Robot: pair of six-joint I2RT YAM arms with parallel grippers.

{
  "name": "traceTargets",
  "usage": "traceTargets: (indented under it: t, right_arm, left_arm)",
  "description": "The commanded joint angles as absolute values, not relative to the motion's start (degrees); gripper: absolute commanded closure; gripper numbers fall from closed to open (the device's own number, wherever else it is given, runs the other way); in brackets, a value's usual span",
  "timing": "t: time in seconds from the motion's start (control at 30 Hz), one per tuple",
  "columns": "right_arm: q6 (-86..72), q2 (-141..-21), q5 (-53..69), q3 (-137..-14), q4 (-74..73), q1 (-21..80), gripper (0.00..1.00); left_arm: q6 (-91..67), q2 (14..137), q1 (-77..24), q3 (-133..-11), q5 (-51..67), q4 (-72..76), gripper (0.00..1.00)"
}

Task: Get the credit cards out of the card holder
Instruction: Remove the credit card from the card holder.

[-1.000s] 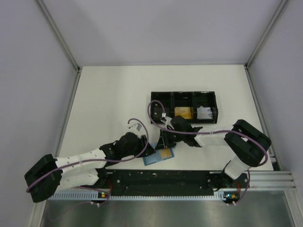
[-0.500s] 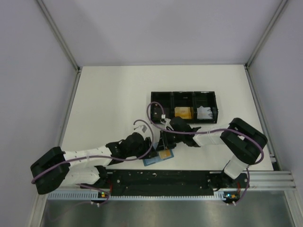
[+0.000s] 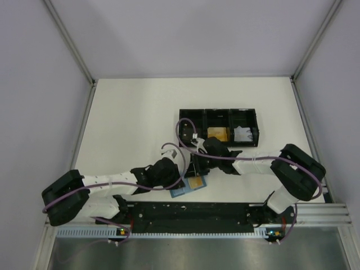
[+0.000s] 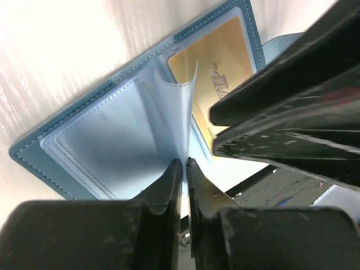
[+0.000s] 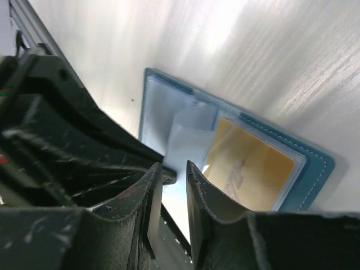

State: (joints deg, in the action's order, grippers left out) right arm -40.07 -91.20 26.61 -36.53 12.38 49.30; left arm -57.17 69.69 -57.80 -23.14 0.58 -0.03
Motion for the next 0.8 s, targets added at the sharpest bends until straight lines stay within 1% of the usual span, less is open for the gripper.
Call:
traceTargets:
  t: [0.0, 0.17, 0.43, 0.5, 0.57, 0.63, 0.77]
  right_arm:
    - [-37.97, -84.38, 22.95, -36.48, 11.26, 48.08, 0.75]
    - [-37.53, -84.64, 22.68, -34.98, 11.86, 47.02, 0.75]
    - [-37.79, -90.17, 22.23, -34.36, 15.99, 47.11, 0.76]
    - [-37.71, -91.14, 22.15, -34.80, 16.52, 47.11, 0.80]
    - [-37.27, -92.19, 22.24, -35.24, 16.61, 47.11, 0.89]
    - [-37.09, -93.07, 22.67, -35.68, 17.05, 47.02, 0.96]
    - [-37.00, -94.83, 23.90, -36.47, 18.54, 47.11, 0.97]
  left_arm:
    - [-57.66, 67.94, -58.01, -23.29, -2.11, -1.76, 0.89]
    - [-58.01, 67.41, -58.01, -22.59, -1.94, -0.71, 0.89]
    - [-59.24, 64.25, -58.01, -20.22, -1.85, 2.28, 0.89]
    - [-59.24, 63.64, -58.01, -19.69, -2.02, 2.90, 0.89]
    - [-59.68, 63.28, -57.92, -19.42, -2.11, 3.08, 0.89]
    - [-59.68, 63.28, -58.01, -19.34, -1.94, 3.43, 0.89]
    - [-59.68, 63.19, -58.01, -19.07, -1.76, 4.30, 0.89]
